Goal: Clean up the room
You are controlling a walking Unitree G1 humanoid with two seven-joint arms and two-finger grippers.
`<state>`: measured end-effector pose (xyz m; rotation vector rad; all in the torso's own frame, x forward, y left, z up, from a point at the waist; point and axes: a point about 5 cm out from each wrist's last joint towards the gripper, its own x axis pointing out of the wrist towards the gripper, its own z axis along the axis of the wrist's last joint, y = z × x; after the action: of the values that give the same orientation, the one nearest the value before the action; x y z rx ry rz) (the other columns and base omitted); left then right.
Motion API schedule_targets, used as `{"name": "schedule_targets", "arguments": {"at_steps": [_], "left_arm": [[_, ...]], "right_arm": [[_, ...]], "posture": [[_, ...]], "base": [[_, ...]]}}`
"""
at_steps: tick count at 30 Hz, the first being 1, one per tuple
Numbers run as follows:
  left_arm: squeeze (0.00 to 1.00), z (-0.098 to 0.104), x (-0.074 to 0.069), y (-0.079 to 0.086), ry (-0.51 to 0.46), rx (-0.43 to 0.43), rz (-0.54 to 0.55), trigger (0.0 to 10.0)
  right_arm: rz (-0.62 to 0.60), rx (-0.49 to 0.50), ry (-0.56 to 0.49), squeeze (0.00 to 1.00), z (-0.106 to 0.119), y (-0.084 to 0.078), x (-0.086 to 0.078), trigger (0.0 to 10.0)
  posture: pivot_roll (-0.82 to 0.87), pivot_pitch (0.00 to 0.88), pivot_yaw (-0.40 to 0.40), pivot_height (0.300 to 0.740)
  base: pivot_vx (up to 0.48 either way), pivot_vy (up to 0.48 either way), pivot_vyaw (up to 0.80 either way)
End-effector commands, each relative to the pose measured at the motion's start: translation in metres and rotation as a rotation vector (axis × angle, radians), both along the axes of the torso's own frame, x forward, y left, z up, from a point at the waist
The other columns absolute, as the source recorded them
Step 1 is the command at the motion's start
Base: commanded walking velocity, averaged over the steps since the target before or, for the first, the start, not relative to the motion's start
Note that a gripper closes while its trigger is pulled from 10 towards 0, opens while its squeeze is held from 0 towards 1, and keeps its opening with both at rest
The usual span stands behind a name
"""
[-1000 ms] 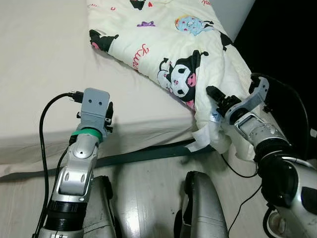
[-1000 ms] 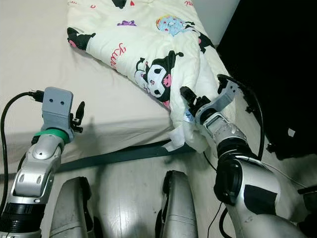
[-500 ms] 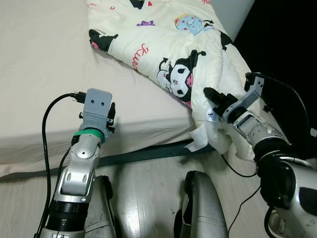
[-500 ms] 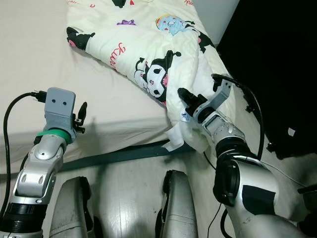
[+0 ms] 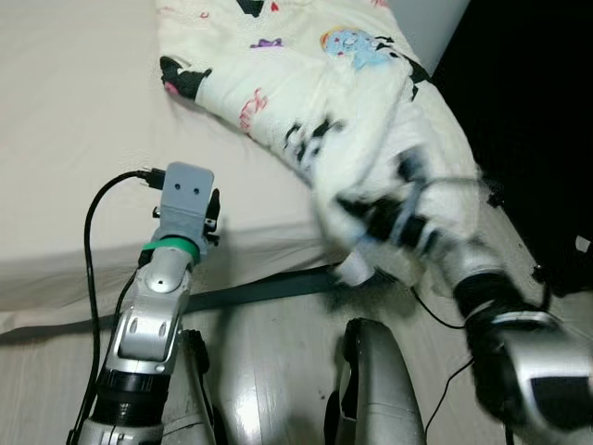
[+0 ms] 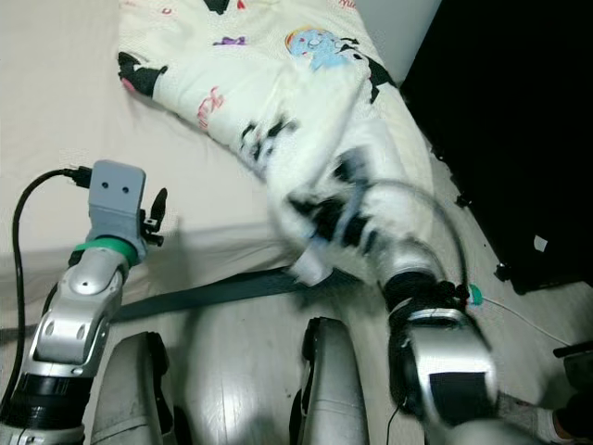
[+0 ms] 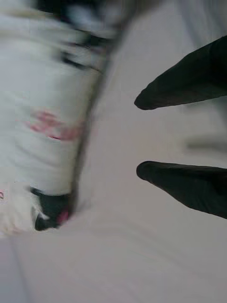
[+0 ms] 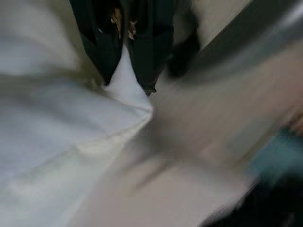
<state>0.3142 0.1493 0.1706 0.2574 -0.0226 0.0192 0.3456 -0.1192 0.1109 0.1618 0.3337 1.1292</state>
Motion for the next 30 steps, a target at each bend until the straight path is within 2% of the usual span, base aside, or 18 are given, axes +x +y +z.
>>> {"name": "schedule_targets", "arguments": {"at_steps": [1,3,4,11,13,17,18,19,20,21,22,23,24,25,26,27,28,30], "left_arm": [[0.0,0.002,0.001,-0.003,-0.008,-0.012,-0.013,10.0],[0.0,0.009,0.004,-0.004,-0.031,-0.026,-0.014,10.0],[0.0,0.014,0.004,-0.004,-0.05,-0.038,-0.018,10.0],[0.0,0.022,0.004,-0.006,-0.079,-0.062,-0.032,10.0],[0.0,0.024,0.004,-0.008,-0.086,-0.072,-0.044,10.0],[0.0,0.024,0.004,-0.012,-0.085,-0.076,-0.057,10.0],[0.0,0.022,0.004,-0.013,-0.082,-0.078,-0.06,10.0],[0.0,0.022,0.004,-0.013,-0.082,-0.078,-0.06,10.0],[0.0,0.021,0.004,-0.015,-0.077,-0.079,-0.063,10.0],[0.0,0.021,0.004,-0.015,-0.077,-0.079,-0.063,10.0],[0.0,0.02,0.003,-0.016,-0.072,-0.079,-0.067,10.0],[0.0,0.02,0.003,-0.016,-0.072,-0.079,-0.067,10.0],[0.0,0.019,0.003,-0.017,-0.068,-0.077,-0.07,10.0],[0.0,0.018,0.002,-0.018,-0.065,-0.074,-0.073,10.0],[0.0,0.017,0.002,-0.017,-0.061,-0.071,-0.072,10.0],[0.0,0.017,0.002,-0.017,-0.061,-0.071,-0.072,10.0],[0.0,0.016,0.001,-0.017,-0.057,-0.068,-0.071,10.0],[0.0,0.016,0.001,-0.017,-0.057,-0.068,-0.071,10.0]], "right_arm": [[0.188,-0.061,0.025,0.0,-0.014,0.011,-0.02,10.0],[0.313,-0.117,0.055,0.0,-0.034,0.014,-0.045,10.0],[0.385,-0.164,0.075,0.0,-0.047,0.011,-0.065,10.0],[0.456,-0.251,0.096,0.0,-0.065,-0.002,-0.09,10.0],[0.507,-0.314,0.096,0.0,-0.074,-0.011,-0.103,10.0],[0.375,-0.296,-0.01,0.0,-0.065,-0.011,-0.092,10.0],[0.239,-0.219,-0.028,0.0,-0.054,-0.008,-0.077,10.0],[0.239,-0.219,-0.028,0.0,-0.054,-0.008,-0.077,10.0],[0.126,-0.141,-0.045,0.0,-0.043,-0.006,-0.064,10.0],[0.126,-0.141,-0.045,0.0,-0.043,-0.006,-0.064,10.0],[0.055,-0.073,-0.04,0.02,-0.034,-0.005,-0.056,10.0],[0.055,-0.073,-0.04,0.02,-0.034,-0.005,-0.056,10.0],[0.032,-0.012,-0.039,0.02,-0.027,-0.003,-0.053,10.0],[0.044,0.069,-0.045,1.0,-0.014,0.0,-0.053,10.0],[0.054,0.147,-0.064,1.0,0.001,0.003,-0.053,10.0],[0.054,0.147,-0.064,1.0,0.001,0.003,-0.053,10.0],[0.019,0.214,-0.111,1.0,0.018,0.002,-0.05,10.0],[0.019,0.214,-0.111,1.0,0.018,0.002,-0.05,10.0]], "posture": [[0.05,0.107,-0.022,0.49],[0.05,0.108,-0.024,0.49],[0.04,0.11,-0.024,0.49],[0.03,0.114,-0.023,0.49],[0.03,0.115,-0.023,0.49],[0.02,0.118,-0.027,0.49],[0.02,0.118,-0.027,0.49],[0.02,0.118,-0.027,0.49],[0.02,0.118,-0.023,0.49],[0.02,0.118,-0.023,0.49],[0.02,0.118,-0.023,0.49],[0.02,0.118,-0.023,0.49],[0.03,0.118,-0.022,0.49],[0.03,0.118,-0.022,0.49],[0.03,0.12,-0.023,0.49],[0.03,0.12,-0.023,0.49],[0.03,0.123,-0.022,0.49],[0.03,0.123,-0.022,0.49]], "base": [[0.0,0.0,0.0],[0.0,0.0,0.0],[0.0,0.0,0.0],[0.0,0.0,0.0],[0.0,0.0,0.0],[0.0,0.0,0.0],[0.0,0.0,0.0],[0.0,0.0,0.0],[0.0,0.0,0.0],[0.0,0.0,0.0],[0.0,0.0,0.0],[0.0,0.0,0.0],[0.0,0.0,0.0],[0.0,0.0,0.0],[0.0,0.0,0.0],[0.0,0.0,0.0],[0.0,0.0,0.0],[0.0,0.0,0.0]]}}
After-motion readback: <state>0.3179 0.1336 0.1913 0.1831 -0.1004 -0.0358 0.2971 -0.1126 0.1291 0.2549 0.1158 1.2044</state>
